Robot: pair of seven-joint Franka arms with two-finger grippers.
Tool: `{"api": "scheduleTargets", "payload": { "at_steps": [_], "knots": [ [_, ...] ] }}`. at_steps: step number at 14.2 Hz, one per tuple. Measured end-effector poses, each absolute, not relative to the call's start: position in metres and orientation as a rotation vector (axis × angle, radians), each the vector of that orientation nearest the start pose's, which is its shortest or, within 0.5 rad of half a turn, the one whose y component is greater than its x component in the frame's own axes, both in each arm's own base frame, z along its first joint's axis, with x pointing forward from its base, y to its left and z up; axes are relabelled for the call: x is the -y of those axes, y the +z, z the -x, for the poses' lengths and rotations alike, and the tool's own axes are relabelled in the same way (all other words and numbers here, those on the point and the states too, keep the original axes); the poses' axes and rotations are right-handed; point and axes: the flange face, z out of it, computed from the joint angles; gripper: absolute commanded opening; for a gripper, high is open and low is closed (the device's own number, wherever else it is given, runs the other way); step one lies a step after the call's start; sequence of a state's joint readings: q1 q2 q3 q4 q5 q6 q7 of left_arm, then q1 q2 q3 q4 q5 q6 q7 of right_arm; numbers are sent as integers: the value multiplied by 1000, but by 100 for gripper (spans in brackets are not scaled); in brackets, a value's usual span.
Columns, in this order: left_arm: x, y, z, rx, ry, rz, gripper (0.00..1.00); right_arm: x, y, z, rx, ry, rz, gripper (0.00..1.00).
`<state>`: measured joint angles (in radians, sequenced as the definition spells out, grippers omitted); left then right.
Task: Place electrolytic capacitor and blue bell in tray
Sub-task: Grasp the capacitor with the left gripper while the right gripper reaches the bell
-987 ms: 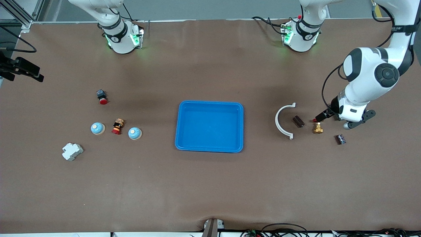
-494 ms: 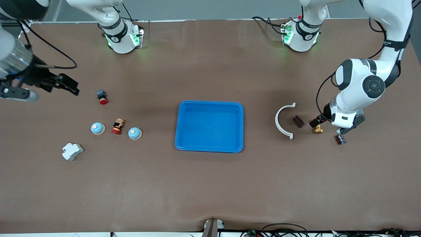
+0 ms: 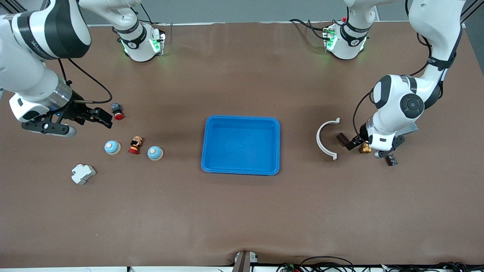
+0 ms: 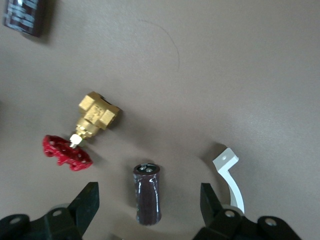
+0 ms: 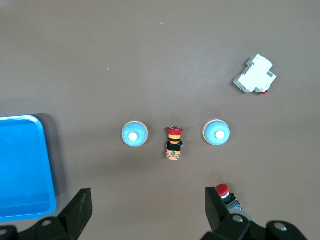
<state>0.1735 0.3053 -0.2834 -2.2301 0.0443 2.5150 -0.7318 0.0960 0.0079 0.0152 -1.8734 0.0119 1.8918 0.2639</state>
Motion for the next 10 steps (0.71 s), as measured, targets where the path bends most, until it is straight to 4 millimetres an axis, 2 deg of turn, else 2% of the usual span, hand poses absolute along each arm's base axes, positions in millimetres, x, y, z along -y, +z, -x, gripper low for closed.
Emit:
{"api": "scheduleTargets", "payload": {
  "at_steps": [3, 5, 7, 10],
  "knots": [
    [63, 223, -541, 939, 86, 3049, 82, -61, 490, -566, -254, 14, 3121, 100],
    [65, 216, -540, 933, 106, 3048, 80, -53, 482, -570, -280, 24, 3120, 100],
    [66, 211, -537, 915, 120, 3045, 77, -48, 482, -574, -289, 17, 3123, 100],
    [67, 201, -533, 860, 134, 3035, 73, -53, 479, -582, -279, 20, 3124, 100]
  ]
}}
